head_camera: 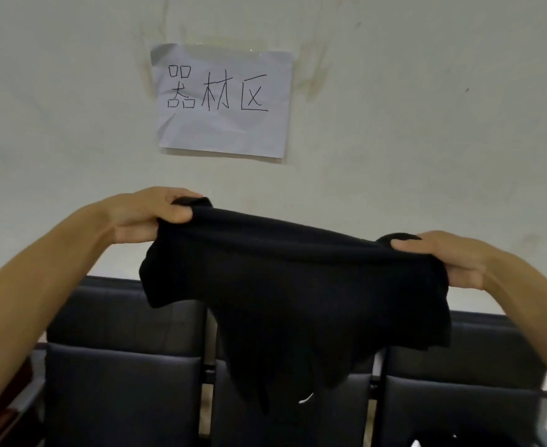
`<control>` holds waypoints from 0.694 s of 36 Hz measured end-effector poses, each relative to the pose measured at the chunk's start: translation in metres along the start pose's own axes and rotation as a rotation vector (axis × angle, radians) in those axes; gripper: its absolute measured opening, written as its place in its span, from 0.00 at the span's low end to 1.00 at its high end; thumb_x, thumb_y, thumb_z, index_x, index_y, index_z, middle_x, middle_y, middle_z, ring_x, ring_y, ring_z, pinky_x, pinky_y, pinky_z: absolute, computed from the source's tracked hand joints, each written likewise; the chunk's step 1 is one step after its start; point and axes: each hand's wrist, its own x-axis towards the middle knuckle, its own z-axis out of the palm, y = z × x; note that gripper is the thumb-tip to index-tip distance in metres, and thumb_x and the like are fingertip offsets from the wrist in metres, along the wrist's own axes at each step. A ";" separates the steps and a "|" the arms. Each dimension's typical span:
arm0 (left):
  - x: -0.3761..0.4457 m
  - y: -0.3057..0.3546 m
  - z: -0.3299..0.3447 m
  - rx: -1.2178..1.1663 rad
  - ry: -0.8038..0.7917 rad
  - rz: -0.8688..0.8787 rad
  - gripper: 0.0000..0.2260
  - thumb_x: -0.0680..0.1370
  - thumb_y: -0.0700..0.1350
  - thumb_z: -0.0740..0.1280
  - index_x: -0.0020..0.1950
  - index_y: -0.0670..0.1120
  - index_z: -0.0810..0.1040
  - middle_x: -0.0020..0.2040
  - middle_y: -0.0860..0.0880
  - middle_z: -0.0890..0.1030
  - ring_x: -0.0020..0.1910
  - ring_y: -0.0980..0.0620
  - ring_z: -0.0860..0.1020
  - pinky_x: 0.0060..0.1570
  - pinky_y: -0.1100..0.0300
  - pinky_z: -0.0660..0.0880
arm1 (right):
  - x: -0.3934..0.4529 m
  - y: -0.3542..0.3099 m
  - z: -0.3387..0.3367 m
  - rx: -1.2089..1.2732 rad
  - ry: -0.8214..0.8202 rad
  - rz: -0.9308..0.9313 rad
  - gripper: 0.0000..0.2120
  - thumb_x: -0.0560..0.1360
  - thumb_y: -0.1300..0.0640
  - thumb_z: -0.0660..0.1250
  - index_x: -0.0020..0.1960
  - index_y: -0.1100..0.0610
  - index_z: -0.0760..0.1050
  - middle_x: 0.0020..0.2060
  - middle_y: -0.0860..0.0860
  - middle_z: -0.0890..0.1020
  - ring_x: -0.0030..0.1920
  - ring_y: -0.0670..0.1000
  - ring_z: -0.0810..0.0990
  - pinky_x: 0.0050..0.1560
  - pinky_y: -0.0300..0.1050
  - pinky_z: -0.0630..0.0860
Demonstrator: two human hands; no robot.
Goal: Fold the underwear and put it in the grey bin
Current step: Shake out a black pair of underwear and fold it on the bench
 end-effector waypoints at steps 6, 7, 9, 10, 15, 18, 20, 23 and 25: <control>0.004 -0.004 -0.004 0.592 0.292 -0.079 0.24 0.62 0.32 0.73 0.55 0.44 0.73 0.54 0.43 0.79 0.50 0.44 0.77 0.46 0.56 0.75 | -0.013 0.005 -0.008 -0.194 -0.229 0.069 0.25 0.64 0.73 0.71 0.60 0.62 0.76 0.55 0.60 0.82 0.55 0.60 0.81 0.48 0.47 0.80; 0.005 -0.006 -0.005 0.613 0.329 -0.082 0.22 0.65 0.31 0.73 0.56 0.44 0.73 0.53 0.44 0.79 0.49 0.45 0.77 0.45 0.56 0.74 | -0.013 0.007 -0.007 -0.279 -0.208 0.094 0.23 0.65 0.74 0.70 0.59 0.63 0.76 0.53 0.59 0.83 0.53 0.59 0.82 0.47 0.47 0.80; 0.008 -0.008 -0.009 0.651 0.433 -0.072 0.17 0.70 0.31 0.71 0.56 0.43 0.74 0.53 0.44 0.79 0.47 0.45 0.77 0.44 0.57 0.73 | -0.013 0.006 -0.002 -0.449 -0.117 0.109 0.15 0.68 0.73 0.69 0.53 0.64 0.79 0.46 0.57 0.85 0.48 0.57 0.84 0.44 0.45 0.79; 0.011 -0.009 -0.010 0.680 0.497 -0.065 0.15 0.70 0.33 0.71 0.55 0.43 0.75 0.52 0.44 0.78 0.47 0.45 0.76 0.45 0.57 0.72 | -0.012 0.008 -0.001 -0.493 -0.053 0.103 0.11 0.68 0.71 0.69 0.50 0.64 0.80 0.43 0.57 0.85 0.45 0.55 0.84 0.42 0.43 0.78; 0.014 -0.015 -0.009 0.630 0.648 -0.007 0.08 0.72 0.42 0.73 0.47 0.41 0.78 0.46 0.43 0.79 0.41 0.49 0.75 0.39 0.58 0.71 | -0.006 0.012 -0.002 -0.367 0.135 0.055 0.07 0.72 0.60 0.70 0.47 0.63 0.81 0.39 0.55 0.86 0.41 0.53 0.85 0.40 0.45 0.77; 0.010 -0.018 -0.007 0.400 0.697 0.055 0.08 0.73 0.43 0.72 0.49 0.42 0.78 0.44 0.45 0.79 0.41 0.49 0.76 0.38 0.58 0.72 | -0.009 0.013 -0.003 -0.188 0.162 0.003 0.12 0.72 0.57 0.70 0.52 0.63 0.79 0.43 0.55 0.86 0.44 0.54 0.84 0.42 0.48 0.78; 0.008 -0.018 -0.007 0.211 0.705 0.057 0.07 0.74 0.43 0.71 0.49 0.43 0.77 0.44 0.45 0.79 0.40 0.48 0.77 0.35 0.56 0.73 | -0.012 0.013 -0.006 -0.050 0.168 -0.023 0.27 0.61 0.52 0.79 0.55 0.63 0.78 0.47 0.56 0.85 0.47 0.55 0.84 0.42 0.48 0.80; 0.003 -0.017 -0.008 -0.035 0.655 0.022 0.07 0.75 0.43 0.70 0.50 0.43 0.77 0.48 0.45 0.80 0.45 0.48 0.79 0.39 0.57 0.75 | -0.014 0.016 -0.012 0.100 0.178 -0.095 0.45 0.40 0.47 0.85 0.53 0.63 0.77 0.44 0.55 0.85 0.43 0.53 0.85 0.36 0.43 0.80; 0.000 -0.016 -0.008 -0.186 0.599 0.024 0.07 0.76 0.44 0.69 0.51 0.44 0.77 0.49 0.46 0.81 0.46 0.50 0.80 0.43 0.57 0.75 | -0.016 0.017 -0.013 0.175 0.202 -0.133 0.39 0.47 0.51 0.83 0.55 0.61 0.76 0.42 0.54 0.84 0.41 0.51 0.84 0.34 0.43 0.80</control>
